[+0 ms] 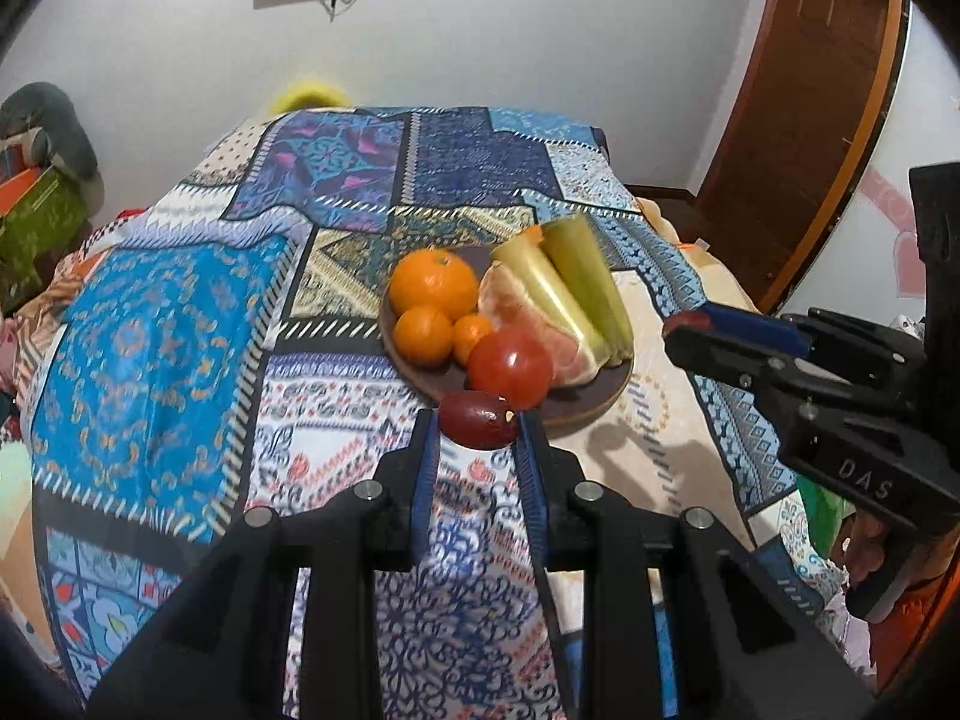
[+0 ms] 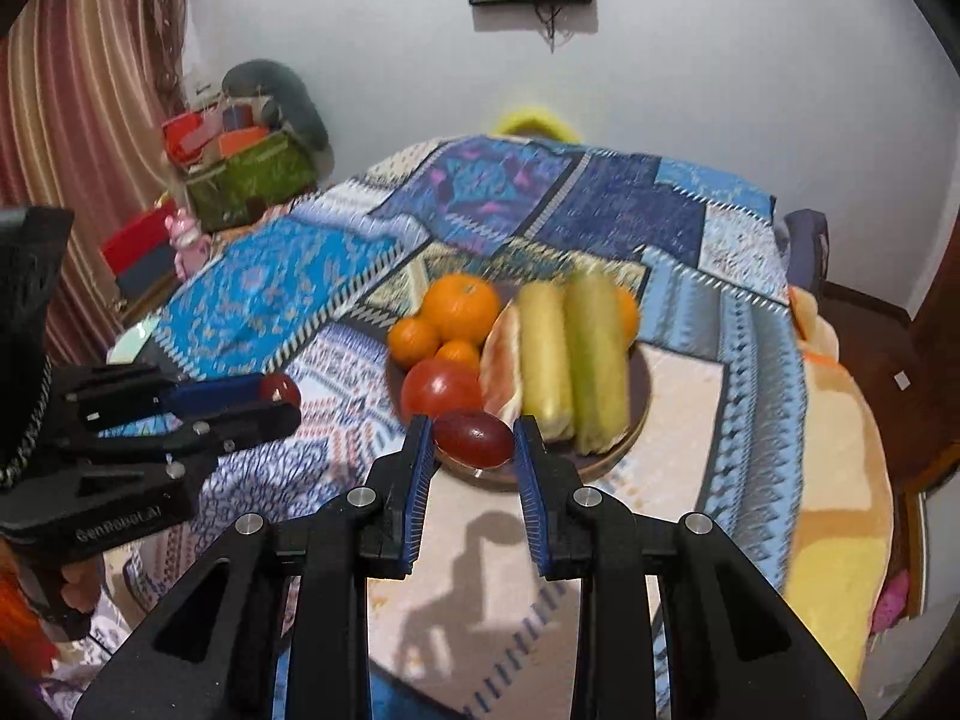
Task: Organize fruits
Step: 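Drop the red date onto the plate with the left tool while the right tool drops its date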
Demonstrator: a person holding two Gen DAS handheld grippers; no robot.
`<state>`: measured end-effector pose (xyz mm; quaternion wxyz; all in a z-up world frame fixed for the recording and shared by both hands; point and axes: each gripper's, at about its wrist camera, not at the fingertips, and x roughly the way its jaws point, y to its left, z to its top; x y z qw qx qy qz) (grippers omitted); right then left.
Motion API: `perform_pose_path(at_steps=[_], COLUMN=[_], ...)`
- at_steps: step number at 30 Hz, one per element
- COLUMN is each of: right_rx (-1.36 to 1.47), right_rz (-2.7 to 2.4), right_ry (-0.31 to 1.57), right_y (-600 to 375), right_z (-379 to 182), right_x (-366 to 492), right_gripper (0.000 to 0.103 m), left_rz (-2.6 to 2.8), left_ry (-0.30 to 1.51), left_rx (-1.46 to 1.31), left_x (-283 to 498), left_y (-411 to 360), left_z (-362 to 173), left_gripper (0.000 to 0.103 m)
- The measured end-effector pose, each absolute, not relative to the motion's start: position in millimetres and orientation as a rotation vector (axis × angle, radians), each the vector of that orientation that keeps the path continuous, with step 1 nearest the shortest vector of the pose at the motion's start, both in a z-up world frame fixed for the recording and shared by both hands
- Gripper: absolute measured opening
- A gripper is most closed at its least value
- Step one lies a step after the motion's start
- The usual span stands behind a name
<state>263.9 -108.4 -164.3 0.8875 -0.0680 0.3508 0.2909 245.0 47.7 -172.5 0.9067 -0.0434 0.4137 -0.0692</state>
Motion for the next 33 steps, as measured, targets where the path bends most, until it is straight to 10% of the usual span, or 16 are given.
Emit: perform_pose_path(at_steps=[33], right_rx=[-0.122], right_rz=[0.652], right_ry=[0.763], right_y=[-78], right_z=[-203], right_x=[331], right_gripper=[0.025], left_rz=[-0.164], left_ry=[0.858], left_rx=[-0.167], left_x=[340], left_y=[58], left_z=[-204], left_gripper=[0.026])
